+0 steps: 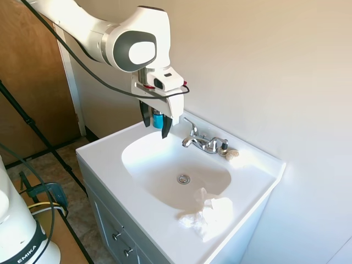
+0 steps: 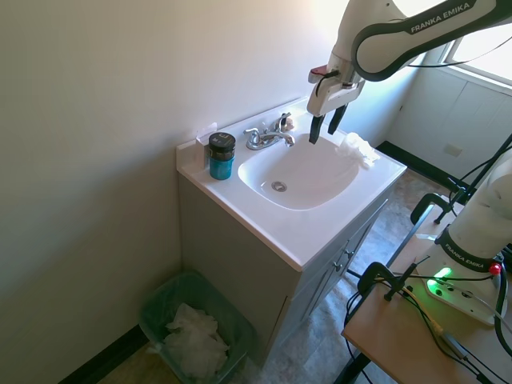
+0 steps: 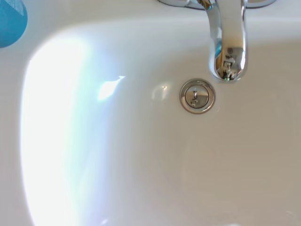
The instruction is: Throw the tissue in the trash bin
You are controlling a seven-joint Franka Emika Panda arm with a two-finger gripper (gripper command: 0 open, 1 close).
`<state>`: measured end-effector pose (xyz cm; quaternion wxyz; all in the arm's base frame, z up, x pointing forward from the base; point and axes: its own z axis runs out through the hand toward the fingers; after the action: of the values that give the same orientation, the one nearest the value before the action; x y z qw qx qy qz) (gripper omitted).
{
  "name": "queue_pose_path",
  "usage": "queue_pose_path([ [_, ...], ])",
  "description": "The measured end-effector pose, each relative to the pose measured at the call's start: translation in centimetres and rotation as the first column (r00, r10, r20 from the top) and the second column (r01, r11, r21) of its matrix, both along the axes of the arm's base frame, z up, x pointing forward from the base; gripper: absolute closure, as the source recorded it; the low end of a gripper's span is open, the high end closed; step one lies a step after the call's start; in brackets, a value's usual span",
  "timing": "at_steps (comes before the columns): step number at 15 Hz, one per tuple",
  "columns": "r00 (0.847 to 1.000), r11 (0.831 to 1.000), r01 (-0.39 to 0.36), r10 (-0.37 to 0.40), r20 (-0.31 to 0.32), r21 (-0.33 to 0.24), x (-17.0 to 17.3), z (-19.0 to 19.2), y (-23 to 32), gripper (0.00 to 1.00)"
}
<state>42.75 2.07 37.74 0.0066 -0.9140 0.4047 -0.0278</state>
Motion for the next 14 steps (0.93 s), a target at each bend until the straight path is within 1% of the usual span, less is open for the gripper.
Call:
queue_pose_path([
  [2, 1.000, 1.000, 0.001, -0.001, -0.008, -0.001, -0.1, -0.1, 0.0, 0.00],
  [4, 1.000, 1.000, 0.008, -0.008, -0.002, -0.006, 0.1, 0.1, -0.5, 0.00],
  [6, 0.999, 0.999, 0.044, -0.044, 0.011, -0.002, 0.4, 0.6, -2.2, 0.00],
  [8, 0.995, 0.995, 0.099, -0.099, 0.029, 0.001, 0.7, 1.1, -4.8, 0.00],
  [11, 0.981, 0.982, 0.187, -0.188, 0.047, 0.014, 1.8, 1.4, -9.4, 0.00],
  [14, 0.962, 0.964, 0.266, -0.266, 0.062, 0.009, 3.1, 0.5, -13.8, 0.00],
])
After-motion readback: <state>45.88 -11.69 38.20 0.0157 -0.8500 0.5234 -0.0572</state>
